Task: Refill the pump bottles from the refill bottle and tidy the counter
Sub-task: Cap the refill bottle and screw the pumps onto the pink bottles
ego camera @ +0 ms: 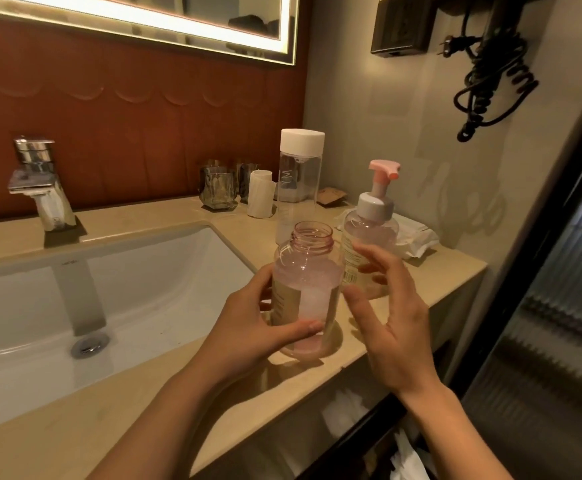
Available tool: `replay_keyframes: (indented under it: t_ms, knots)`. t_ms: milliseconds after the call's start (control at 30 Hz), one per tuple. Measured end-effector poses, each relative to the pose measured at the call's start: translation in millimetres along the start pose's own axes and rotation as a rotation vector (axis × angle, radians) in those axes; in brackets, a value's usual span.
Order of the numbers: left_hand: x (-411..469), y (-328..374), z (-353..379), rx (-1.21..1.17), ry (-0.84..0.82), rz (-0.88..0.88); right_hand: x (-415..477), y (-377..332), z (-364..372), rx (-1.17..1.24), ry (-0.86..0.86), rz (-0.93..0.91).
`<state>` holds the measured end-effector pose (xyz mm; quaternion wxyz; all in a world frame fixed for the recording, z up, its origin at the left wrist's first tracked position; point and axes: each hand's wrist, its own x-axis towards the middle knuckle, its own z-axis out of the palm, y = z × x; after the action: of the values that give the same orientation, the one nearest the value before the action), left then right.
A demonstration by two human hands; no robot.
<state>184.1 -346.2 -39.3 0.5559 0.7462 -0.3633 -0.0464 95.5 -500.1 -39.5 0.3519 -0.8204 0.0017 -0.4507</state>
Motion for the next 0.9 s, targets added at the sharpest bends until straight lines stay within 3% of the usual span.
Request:
replay_keyframes:
  t_ms: [100,200,267,400,500,600,667,900]
  knots:
    - [0,-2,0,-0.003,-0.002,0.0,1,25,-8,0.029,0.242,0.056]
    - [0,-3,-1,-0.018,-0.003,-0.002,13,52,-17,0.009,0.43,0.273]
    - [1,-4,-1,-0.011,0.007,0.002,27,69,-21,-0.085,0.359,0.397]
    - [2,-7,0,0.003,-0.001,0.018,63,98,-23,-0.276,0.017,0.536]
    - [2,-7,1,-0.001,-0.006,0.028,81,114,-20,-0.272,-0.192,0.628]
    - [3,-7,1,-0.006,-0.006,0.026,86,128,-19,-0.254,-0.295,0.685]
    - [2,-7,1,-0.008,-0.009,0.022,88,141,-18,-0.297,-0.303,0.683]
    - [2,-6,1,-0.019,-0.014,0.016,94,102,-28,-0.104,0.02,0.698]
